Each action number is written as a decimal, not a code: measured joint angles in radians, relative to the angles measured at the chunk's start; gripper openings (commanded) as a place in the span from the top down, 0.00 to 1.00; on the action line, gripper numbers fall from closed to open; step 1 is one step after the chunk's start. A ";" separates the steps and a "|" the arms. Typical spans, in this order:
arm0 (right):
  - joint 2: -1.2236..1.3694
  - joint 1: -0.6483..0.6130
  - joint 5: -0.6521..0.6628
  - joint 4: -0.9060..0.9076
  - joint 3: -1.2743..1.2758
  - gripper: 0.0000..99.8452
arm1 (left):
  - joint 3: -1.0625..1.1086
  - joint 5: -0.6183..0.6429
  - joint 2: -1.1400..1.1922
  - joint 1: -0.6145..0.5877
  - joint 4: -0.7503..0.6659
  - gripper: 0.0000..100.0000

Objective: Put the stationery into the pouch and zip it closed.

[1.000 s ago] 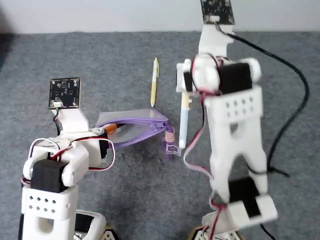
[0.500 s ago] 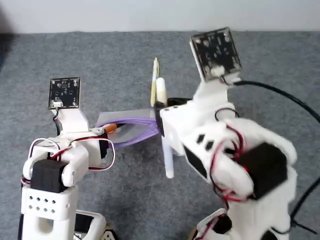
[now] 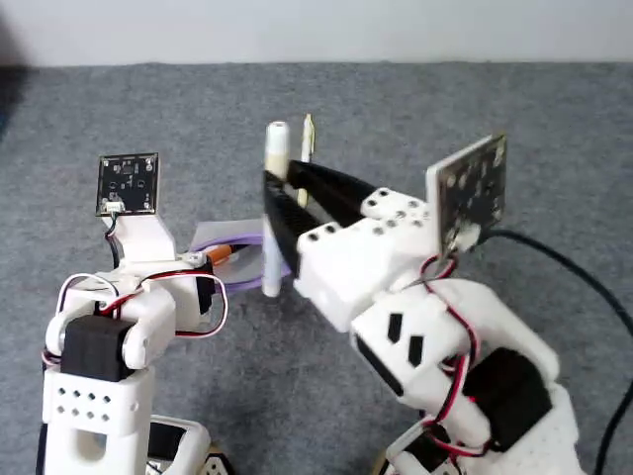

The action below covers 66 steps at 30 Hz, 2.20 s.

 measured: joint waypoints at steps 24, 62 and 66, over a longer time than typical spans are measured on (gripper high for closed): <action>-0.302 -0.040 0.598 -0.457 0.825 0.84 | 0.000 0.000 0.005 0.000 0.000 0.99; 0.807 0.347 0.051 0.163 -0.327 0.99 | 0.000 0.000 0.005 0.000 0.000 0.99; 1.025 0.361 -0.017 0.239 -0.517 0.99 | 0.000 0.000 0.005 0.000 0.000 0.99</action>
